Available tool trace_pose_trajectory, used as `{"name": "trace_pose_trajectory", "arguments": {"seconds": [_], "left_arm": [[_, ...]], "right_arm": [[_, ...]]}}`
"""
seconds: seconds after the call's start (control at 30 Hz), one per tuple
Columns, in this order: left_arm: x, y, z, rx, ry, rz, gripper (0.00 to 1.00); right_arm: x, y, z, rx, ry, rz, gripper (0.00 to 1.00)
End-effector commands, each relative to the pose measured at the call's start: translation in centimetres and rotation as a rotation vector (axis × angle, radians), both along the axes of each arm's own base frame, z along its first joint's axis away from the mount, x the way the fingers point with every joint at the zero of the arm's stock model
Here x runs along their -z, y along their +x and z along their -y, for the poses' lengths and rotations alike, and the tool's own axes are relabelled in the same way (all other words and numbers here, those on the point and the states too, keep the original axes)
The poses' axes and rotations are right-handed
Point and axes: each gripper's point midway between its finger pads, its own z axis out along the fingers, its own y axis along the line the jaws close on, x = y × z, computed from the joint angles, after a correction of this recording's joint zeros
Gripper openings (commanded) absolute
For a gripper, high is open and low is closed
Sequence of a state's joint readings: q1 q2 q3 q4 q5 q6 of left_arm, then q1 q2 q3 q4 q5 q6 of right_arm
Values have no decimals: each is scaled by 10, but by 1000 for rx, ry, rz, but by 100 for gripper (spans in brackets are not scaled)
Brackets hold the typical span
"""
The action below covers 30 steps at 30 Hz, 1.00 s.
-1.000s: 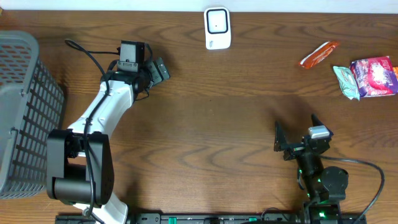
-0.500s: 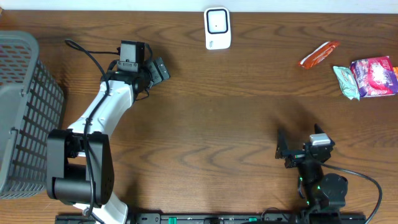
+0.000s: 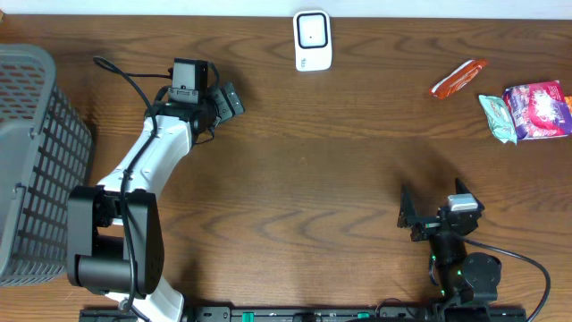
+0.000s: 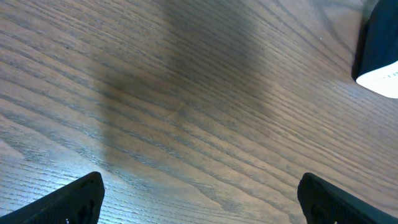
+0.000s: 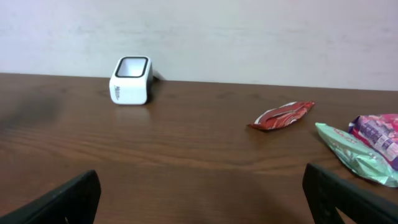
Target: Scan the item barcode
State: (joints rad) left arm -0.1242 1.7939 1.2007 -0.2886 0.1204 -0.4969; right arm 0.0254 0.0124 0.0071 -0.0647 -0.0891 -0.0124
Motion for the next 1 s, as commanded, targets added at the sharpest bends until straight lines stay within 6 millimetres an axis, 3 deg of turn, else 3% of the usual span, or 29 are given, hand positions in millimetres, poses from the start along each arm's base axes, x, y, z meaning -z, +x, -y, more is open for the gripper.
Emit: {"name": "trace_pose_trajectory", "arguments": {"seconds": [0.0, 0.97], "left_arm": [[4, -1, -5, -8, 19, -8, 99], [4, -1, -5, -9, 19, -8, 99]], "right_arm": [[1, 0, 4, 17, -38, 2, 99], [1, 0, 3, 20, 40, -5, 99]]}}
